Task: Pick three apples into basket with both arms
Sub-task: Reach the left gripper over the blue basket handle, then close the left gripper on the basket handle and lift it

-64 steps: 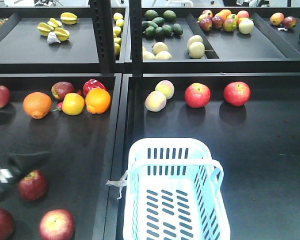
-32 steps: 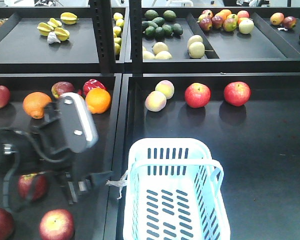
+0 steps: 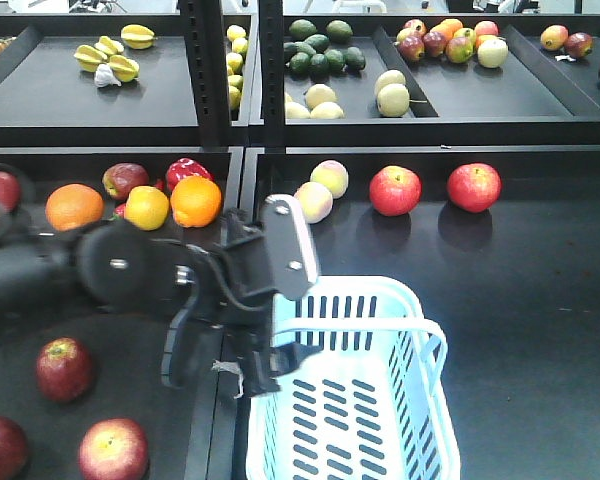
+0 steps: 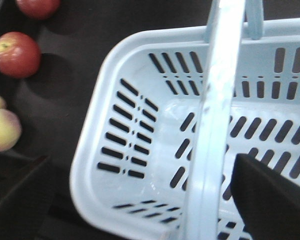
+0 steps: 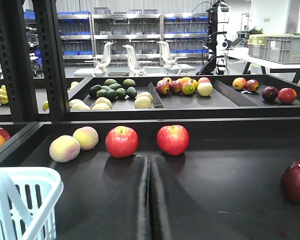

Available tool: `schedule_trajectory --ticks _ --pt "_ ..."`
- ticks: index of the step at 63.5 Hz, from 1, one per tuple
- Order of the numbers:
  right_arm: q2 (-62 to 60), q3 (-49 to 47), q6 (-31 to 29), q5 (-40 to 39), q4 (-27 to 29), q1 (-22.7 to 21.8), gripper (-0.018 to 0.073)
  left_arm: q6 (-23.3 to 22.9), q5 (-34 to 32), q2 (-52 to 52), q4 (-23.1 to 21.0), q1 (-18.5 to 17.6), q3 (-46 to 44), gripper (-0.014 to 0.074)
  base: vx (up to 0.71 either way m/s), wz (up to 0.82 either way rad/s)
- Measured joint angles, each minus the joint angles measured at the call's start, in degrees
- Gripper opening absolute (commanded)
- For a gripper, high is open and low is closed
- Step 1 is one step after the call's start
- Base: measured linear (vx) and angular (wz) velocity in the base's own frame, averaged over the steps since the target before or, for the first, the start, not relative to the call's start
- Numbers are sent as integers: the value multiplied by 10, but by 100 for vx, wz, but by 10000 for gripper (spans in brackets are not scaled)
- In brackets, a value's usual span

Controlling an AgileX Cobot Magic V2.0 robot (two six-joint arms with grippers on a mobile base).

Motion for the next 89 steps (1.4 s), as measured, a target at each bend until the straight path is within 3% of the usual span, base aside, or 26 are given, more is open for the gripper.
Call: schedule_trajectory --ticks 12,20,38,57,64,72,89 --pt "0 0 0 0 0 0 -9 0 -1 57 6 -15 -36 596 0 0" --pt "0 0 0 0 0 0 -9 0 -1 68 10 -17 -44 477 0 0" --pt "0 0 0 0 0 0 -9 0 -3 70 10 -19 -44 -10 0 0" --pt "0 0 0 0 0 0 -9 2 12 69 13 -19 -44 -8 0 0" --pt "0 0 0 0 0 0 -9 -1 27 49 32 -19 -43 -8 0 0" --pt "0 0 0 0 0 0 -9 -32 44 -6 94 -16 -43 -8 0 0" --pt "0 0 0 0 0 0 -9 -197 127 -163 307 -11 -43 -8 0 0"
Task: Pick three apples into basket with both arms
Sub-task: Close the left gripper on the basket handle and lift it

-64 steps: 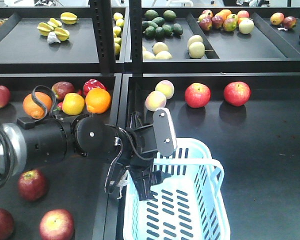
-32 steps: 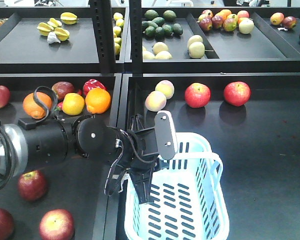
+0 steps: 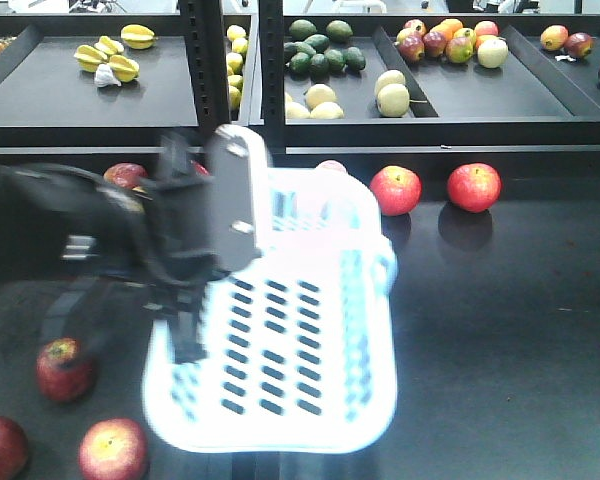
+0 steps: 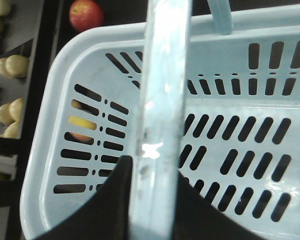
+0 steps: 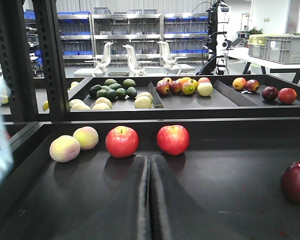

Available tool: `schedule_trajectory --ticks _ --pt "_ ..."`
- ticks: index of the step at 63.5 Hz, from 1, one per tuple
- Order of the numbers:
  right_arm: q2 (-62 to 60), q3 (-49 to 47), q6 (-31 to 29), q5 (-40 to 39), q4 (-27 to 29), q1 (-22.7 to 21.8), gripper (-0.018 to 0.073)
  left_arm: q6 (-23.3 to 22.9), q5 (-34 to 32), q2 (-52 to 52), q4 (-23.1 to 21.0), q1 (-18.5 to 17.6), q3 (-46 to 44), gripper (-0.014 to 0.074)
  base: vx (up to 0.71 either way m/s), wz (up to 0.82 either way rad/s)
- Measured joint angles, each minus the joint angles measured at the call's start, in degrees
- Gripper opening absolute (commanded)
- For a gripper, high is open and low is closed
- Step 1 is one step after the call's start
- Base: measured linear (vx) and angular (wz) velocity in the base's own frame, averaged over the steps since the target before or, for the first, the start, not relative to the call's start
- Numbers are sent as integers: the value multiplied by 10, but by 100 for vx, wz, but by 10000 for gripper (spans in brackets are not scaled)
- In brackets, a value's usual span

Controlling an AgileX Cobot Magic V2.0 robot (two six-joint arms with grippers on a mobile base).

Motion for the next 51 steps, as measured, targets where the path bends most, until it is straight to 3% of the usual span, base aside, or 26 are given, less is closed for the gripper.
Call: schedule_trajectory --ticks 7,15,33,51 --pt "0 0 0 0 0 0 -9 -54 42 -68 68 1 0 -8 0 0" --pt "0 0 0 0 0 0 -9 -82 70 -143 98 1 0 -8 0 0" --pt "0 0 0 0 0 0 -9 -92 115 -286 100 1 0 -8 0 0" --pt "0 0 0 0 0 0 -9 -92 187 -319 101 1 0 -8 0 0"
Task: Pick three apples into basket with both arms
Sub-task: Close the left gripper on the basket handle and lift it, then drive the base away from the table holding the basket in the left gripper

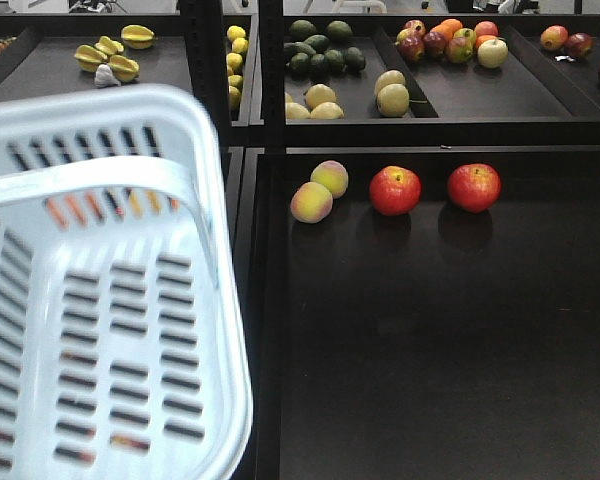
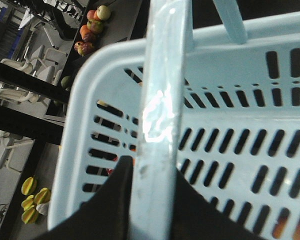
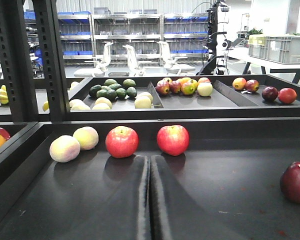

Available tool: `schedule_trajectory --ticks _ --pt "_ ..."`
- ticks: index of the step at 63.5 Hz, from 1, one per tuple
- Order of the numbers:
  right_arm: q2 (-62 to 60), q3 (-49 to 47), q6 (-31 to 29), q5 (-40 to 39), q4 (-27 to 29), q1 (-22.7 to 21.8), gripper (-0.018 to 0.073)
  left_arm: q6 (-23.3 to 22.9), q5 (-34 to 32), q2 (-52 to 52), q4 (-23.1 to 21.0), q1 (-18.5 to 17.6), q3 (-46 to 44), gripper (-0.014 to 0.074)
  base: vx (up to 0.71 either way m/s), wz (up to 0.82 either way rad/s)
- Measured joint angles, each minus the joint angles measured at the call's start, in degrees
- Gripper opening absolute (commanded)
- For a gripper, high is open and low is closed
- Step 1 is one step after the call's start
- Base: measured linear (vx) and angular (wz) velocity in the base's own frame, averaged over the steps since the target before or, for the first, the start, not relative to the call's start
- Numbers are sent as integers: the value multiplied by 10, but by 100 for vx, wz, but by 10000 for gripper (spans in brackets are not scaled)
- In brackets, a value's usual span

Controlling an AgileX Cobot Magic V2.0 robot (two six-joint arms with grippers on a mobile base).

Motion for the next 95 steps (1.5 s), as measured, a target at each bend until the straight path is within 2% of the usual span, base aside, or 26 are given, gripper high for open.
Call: schedule_trajectory --ticks 95 --pt "0 0 0 0 0 0 -9 -2 4 -1 -2 0 0 -8 0 0"
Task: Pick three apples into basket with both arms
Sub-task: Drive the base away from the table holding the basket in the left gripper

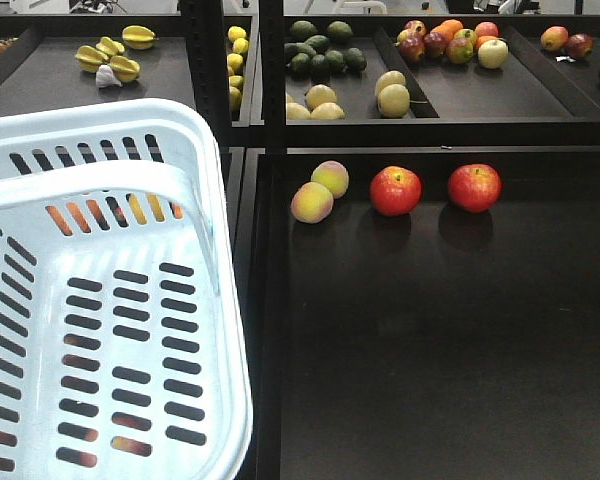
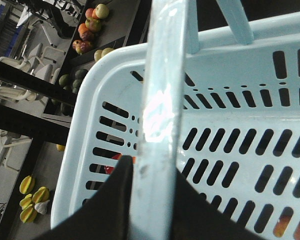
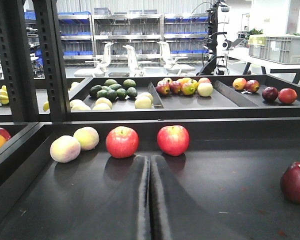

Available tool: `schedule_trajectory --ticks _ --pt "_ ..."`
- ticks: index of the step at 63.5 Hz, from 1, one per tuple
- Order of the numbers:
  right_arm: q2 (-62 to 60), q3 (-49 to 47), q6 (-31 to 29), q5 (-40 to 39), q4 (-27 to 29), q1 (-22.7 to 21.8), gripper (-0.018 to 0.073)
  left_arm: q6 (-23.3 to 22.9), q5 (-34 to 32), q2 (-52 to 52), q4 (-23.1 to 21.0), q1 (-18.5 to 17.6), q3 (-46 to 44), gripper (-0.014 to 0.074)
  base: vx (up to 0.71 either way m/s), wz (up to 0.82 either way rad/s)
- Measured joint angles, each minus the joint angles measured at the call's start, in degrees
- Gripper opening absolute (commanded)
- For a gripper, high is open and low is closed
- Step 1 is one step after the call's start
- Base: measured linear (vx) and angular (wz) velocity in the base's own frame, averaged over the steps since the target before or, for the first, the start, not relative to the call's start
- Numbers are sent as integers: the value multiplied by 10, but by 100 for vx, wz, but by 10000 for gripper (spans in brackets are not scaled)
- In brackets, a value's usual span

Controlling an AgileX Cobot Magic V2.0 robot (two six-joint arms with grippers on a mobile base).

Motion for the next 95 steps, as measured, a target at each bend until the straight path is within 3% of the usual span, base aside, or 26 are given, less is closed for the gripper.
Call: schedule_trajectory --ticks 49,95 --pt "0 0 0 0 0 0 -9 0 0 0 -1 0 0 -8 -2 11" --pt "0 0 0 0 0 0 -9 0 0 0 -1 0 0 -8 -7 41"
